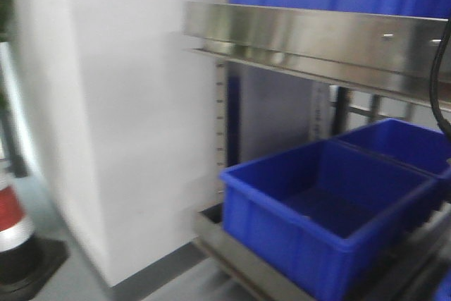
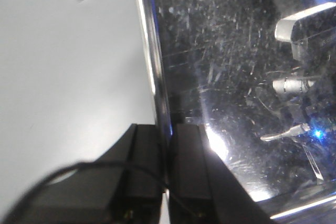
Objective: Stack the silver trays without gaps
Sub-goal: 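Drive the base to the other rack carrying the tray, then raise the held tray over the rail toward the larger silver tray, then lower the small tray into the larger tray and open both grippers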
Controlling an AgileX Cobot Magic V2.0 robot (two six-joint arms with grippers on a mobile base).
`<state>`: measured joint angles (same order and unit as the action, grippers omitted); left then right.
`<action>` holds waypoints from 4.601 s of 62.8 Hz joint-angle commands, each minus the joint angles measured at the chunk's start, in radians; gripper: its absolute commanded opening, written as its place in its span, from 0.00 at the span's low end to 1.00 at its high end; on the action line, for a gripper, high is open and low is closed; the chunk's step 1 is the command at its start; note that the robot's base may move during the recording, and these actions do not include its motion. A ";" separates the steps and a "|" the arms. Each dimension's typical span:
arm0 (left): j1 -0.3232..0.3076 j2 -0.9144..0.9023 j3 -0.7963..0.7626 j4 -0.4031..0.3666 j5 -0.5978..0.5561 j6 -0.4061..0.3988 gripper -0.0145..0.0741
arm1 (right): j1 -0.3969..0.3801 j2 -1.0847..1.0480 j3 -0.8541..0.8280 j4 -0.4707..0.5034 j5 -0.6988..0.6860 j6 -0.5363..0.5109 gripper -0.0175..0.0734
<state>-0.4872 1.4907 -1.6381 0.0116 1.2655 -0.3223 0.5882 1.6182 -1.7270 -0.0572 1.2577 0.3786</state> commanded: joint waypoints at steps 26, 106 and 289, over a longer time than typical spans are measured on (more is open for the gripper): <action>-0.013 -0.036 -0.033 -0.086 0.037 0.018 0.11 | 0.008 -0.041 -0.030 0.039 0.037 -0.033 0.25; -0.013 -0.036 -0.033 -0.088 0.037 0.018 0.11 | 0.008 -0.041 -0.030 0.039 0.037 -0.033 0.25; 0.127 0.325 -0.249 0.115 -0.242 0.070 0.78 | -0.105 0.199 -0.136 0.029 -0.178 0.025 0.88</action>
<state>-0.3609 1.8748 -1.8468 0.1042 1.0646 -0.2603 0.4845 1.8797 -1.8251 0.0000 1.1008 0.4147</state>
